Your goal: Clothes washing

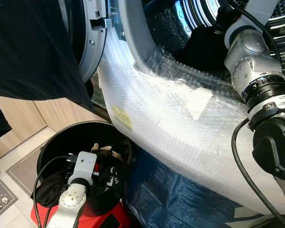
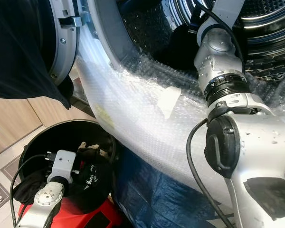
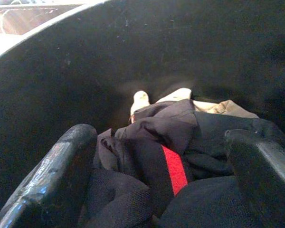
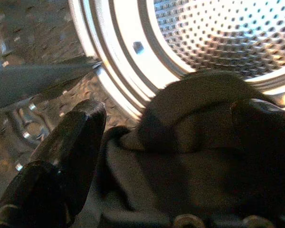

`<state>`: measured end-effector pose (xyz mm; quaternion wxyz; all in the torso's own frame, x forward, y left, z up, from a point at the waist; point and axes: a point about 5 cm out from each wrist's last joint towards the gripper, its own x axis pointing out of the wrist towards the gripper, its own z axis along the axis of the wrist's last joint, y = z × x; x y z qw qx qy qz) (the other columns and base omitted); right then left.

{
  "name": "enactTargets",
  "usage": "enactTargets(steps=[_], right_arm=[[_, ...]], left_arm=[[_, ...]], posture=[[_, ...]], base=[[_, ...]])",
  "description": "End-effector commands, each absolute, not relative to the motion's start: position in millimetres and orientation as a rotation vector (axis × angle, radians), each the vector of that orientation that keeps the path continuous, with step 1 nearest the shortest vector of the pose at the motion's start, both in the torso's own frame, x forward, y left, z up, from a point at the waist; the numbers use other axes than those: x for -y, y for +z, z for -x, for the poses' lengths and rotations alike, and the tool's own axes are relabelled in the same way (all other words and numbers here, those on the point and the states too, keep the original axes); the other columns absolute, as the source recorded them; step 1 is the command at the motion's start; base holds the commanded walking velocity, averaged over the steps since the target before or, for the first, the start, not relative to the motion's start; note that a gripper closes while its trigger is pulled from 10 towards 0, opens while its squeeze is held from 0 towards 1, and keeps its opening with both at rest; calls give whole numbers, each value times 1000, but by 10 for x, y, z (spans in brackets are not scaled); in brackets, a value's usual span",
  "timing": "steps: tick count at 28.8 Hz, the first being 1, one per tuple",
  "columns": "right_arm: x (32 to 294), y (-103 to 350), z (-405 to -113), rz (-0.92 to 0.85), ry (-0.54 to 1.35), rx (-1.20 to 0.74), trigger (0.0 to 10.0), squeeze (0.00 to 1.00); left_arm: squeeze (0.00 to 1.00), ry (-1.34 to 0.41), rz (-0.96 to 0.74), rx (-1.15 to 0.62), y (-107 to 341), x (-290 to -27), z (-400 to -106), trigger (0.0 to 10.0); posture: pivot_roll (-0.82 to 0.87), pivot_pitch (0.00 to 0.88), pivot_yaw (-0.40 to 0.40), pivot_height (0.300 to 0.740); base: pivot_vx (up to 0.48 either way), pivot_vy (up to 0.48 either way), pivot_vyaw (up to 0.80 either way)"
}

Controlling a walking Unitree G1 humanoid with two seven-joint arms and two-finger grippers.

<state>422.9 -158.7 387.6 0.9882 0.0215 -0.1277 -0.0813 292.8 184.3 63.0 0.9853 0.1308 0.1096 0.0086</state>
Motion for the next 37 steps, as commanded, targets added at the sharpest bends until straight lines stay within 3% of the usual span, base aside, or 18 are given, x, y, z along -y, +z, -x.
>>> enactTargets(steps=[1,6,12,17,22,30,37], right_arm=[[1572,3958,-4213,-48,-162,259,10000,0],[1838,4326,-4077,-231,-262,421,10000,0],[1848,4499,-4006,-366,-233,503,10000,0],[1781,4558,-3984,-373,-217,502,10000,0],[1698,4381,-4033,-420,-185,456,10000,0],[1805,3931,-3876,-417,-149,467,10000,0],[1780,3915,-3474,-545,67,691,10000,0]], left_arm=[[0,-33,-282,-256,539,-1777,-2872,10000],[0,-25,-277,-235,595,-1752,-2880,10000],[0,-39,-292,-238,583,-1732,-2856,10000],[0,-79,-299,-246,547,-1665,-2840,10000],[0,-89,-296,-241,553,-1611,-2860,10000],[0,-86,-293,-247,524,-1618,-2828,10000],[0,-62,-291,-236,547,-1663,-2853,10000]], posture=[[94,103,-15,740],[108,93,-8,740],[97,98,-7,740],[69,79,1,740],[68,66,-5,740],[63,49,-16,740],[61,55,-22,740]], base=[[0,0,0],[0,0,0],[0,0,0],[0,0,0],[0,0,0],[0,0,0],[0,0,0]])
